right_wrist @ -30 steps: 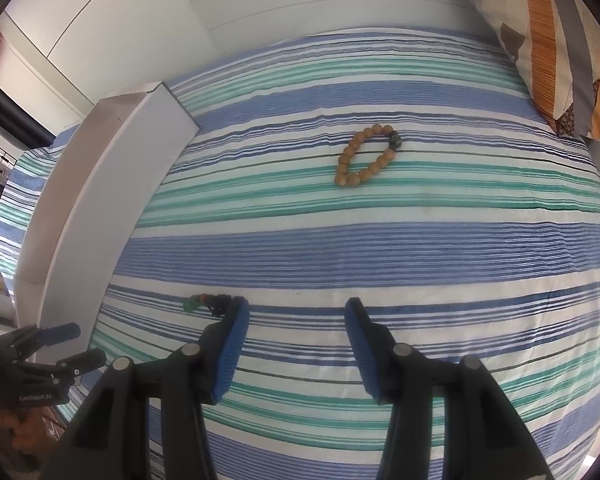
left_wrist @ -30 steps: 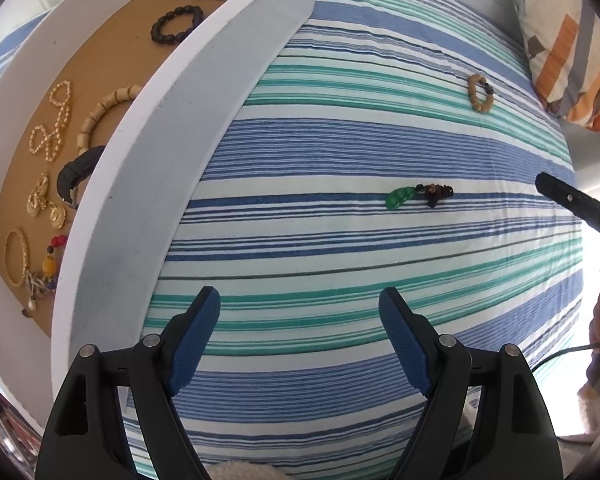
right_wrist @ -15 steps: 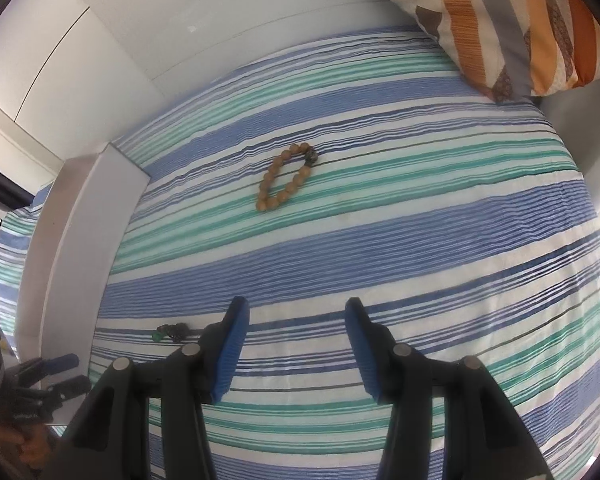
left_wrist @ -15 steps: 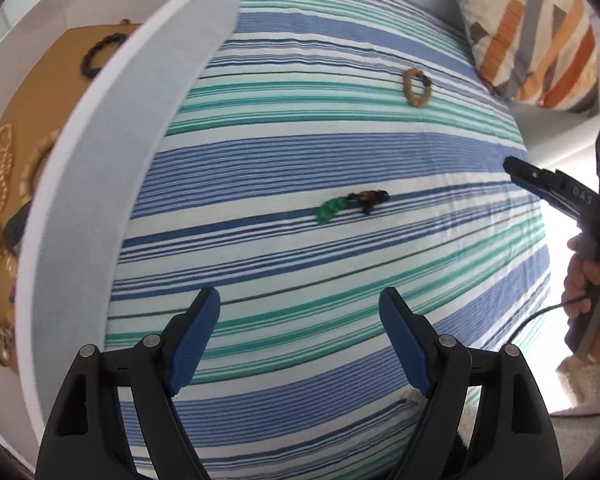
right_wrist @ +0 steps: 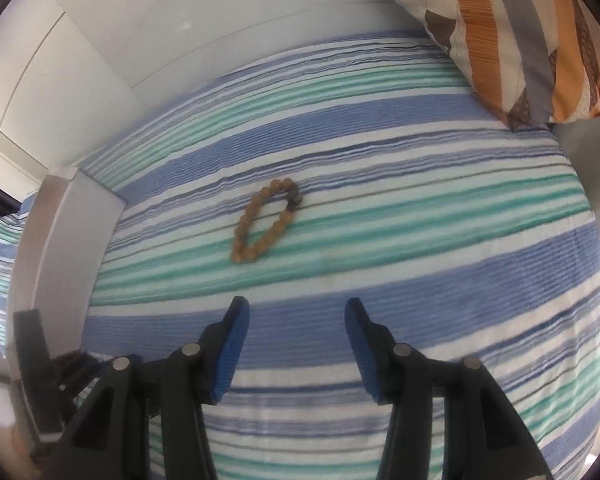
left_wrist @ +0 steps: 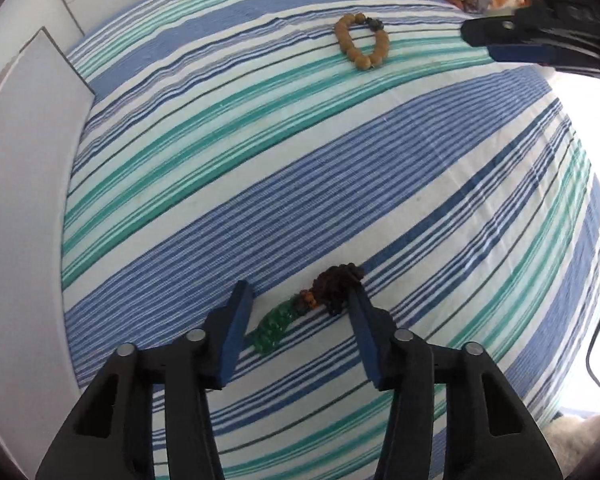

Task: Organize jewelry
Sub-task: 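Grasp the green pendant with the left tool while the right tool grasps the wooden bead bracelet, then carry the green pendant and wooden bracelet into the white tray, open both tools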

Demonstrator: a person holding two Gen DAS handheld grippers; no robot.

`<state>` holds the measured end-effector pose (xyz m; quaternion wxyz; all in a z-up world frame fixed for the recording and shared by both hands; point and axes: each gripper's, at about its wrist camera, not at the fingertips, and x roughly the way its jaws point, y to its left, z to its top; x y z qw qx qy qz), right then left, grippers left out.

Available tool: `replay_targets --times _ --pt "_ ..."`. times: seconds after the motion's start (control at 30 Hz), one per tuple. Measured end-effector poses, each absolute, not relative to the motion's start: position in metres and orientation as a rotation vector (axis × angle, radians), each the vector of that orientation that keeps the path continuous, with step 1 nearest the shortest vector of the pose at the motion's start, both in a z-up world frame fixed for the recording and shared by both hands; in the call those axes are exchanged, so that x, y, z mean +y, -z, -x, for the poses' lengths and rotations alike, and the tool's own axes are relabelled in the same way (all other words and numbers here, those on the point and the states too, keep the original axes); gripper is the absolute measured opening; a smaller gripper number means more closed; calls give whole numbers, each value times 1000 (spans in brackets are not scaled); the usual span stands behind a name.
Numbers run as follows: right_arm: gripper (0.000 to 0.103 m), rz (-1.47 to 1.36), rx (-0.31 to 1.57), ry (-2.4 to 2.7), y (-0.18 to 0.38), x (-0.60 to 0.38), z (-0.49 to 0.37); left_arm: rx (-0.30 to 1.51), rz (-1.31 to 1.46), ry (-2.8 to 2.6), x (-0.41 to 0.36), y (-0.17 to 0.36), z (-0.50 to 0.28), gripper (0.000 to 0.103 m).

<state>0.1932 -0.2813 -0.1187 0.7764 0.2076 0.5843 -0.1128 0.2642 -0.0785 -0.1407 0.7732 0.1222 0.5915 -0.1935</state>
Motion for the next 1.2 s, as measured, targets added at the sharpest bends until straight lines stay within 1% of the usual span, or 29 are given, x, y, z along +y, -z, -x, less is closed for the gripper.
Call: replay_targets --times 0.03,0.07,0.1,0.27,0.33,0.37,0.4,0.47,0.57,0.73,0.87,0.93,1.03,1.2 --pt "50 -446 1269 247 126 -285 -205 1278 -254 411 -77 140 -265 24" --pt "48 -456 1272 247 133 -288 -215 1278 -236 401 -75 140 -267 12" --pt "44 -474 1274 245 142 -291 -227 1282 -206 393 -72 139 -269 12" --pt "42 -447 1272 315 171 -293 -269 1281 -115 328 -49 131 -274 11" --pt "38 -380 1302 339 182 -286 -280 1283 -67 317 -37 122 -273 11" --pt "30 -348 1298 353 184 -284 -282 1282 -42 312 -31 117 -273 10" --pt "14 -309 1293 358 183 -281 -284 1281 -14 308 -24 111 -272 10" --pt "14 -296 1280 343 180 -280 -283 1280 61 298 -5 94 -267 10" --pt "14 -310 1245 315 160 -281 -277 1253 183 272 30 59 -255 10" --pt "14 -288 1181 139 89 -253 -266 1205 352 197 89 -3 -231 10" --pt "14 -268 1138 -21 36 -214 -269 1146 415 101 134 -40 -203 10" --pt "14 -258 1106 -96 13 -193 -273 1122 432 45 157 -52 -189 10" --pt "14 -243 1054 -221 -17 -149 -284 1106 441 -49 189 -55 -178 10" --pt "14 -219 1005 -418 -50 -67 -311 1124 481 -198 233 -34 -163 10"
